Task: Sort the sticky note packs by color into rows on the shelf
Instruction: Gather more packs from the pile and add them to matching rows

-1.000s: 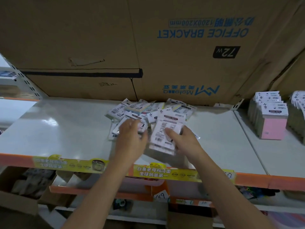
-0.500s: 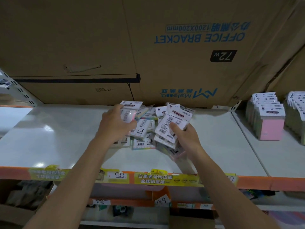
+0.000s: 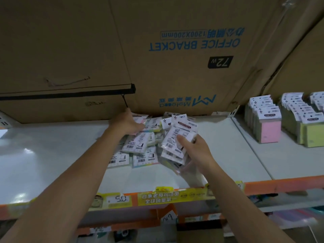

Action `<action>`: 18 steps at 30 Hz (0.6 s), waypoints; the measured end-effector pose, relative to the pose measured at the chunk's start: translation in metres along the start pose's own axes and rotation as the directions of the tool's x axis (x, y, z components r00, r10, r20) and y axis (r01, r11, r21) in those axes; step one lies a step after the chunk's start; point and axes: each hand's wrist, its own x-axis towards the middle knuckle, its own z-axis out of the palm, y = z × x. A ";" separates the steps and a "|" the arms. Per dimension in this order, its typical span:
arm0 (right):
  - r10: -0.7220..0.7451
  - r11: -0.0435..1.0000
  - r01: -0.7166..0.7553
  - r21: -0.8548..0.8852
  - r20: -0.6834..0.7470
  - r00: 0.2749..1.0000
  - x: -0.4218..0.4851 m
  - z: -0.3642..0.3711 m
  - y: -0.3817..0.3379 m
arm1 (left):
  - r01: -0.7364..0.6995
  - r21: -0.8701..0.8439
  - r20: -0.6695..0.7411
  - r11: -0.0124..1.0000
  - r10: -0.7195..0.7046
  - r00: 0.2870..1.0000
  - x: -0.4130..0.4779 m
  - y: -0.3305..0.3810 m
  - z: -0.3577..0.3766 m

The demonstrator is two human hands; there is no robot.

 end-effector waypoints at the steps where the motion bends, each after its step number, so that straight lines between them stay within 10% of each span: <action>1: 0.003 1.000 -0.003 0.023 0.001 1.000 -0.001 -0.002 0.000 | -0.011 0.011 -0.063 1.000 0.012 0.998 -0.009 0.001 -0.002; 4: -0.003 0.997 0.002 0.073 0.015 1.000 -0.008 -0.010 0.002 | -0.096 -0.119 -0.259 0.988 0.062 0.964 -0.050 0.001 0.011; 18: 0.063 0.949 -0.141 0.283 0.268 0.961 -0.056 -0.005 -0.006 | -0.229 -0.735 -0.058 0.638 0.278 0.959 -0.154 0.036 0.089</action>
